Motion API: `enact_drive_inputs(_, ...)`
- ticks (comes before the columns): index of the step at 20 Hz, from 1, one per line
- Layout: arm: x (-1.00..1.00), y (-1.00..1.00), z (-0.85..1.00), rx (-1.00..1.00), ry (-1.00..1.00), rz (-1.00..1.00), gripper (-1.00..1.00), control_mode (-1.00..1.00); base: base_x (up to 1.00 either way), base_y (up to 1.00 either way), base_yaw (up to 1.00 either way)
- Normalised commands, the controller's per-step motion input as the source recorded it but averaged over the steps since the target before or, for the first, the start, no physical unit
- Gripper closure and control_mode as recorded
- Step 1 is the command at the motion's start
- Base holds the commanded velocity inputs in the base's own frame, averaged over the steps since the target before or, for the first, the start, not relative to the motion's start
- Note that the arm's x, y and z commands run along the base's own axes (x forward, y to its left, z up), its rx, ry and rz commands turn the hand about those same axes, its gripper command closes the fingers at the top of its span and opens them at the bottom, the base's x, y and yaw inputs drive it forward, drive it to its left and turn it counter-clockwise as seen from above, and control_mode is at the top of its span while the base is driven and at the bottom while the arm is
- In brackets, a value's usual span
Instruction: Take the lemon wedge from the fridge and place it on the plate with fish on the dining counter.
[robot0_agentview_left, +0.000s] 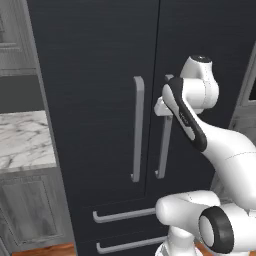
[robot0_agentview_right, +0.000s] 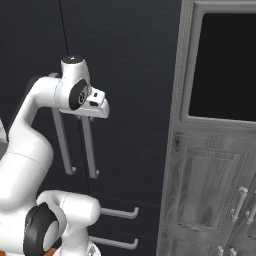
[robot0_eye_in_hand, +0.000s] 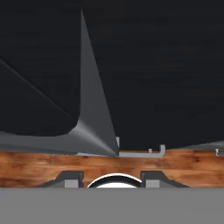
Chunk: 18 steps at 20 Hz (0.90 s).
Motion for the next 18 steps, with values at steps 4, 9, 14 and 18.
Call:
enact_drive_inputs(4, -0.11, 0.01, 0.0, -0.01, -0.03, 0.0, -1.0, -1.0, 0.0, 0.0, 0.0)
enact_drive_inputs(9, -0.1, 0.06, -0.04, 0.0, 0.02, 0.0, -1.0, -1.0, 0.0, 0.0, 0.0)
enact_drive_inputs(14, 0.0, 0.0, 0.0, 0.0, 0.0, 0.0, -1.0, 1.0, -0.71, 0.28, 0.0)
enact_drive_inputs(18, 0.0, 0.0, 0.0, 0.0, 0.0, 0.0, -1.0, 1.0, -0.88, 0.28, 0.0)
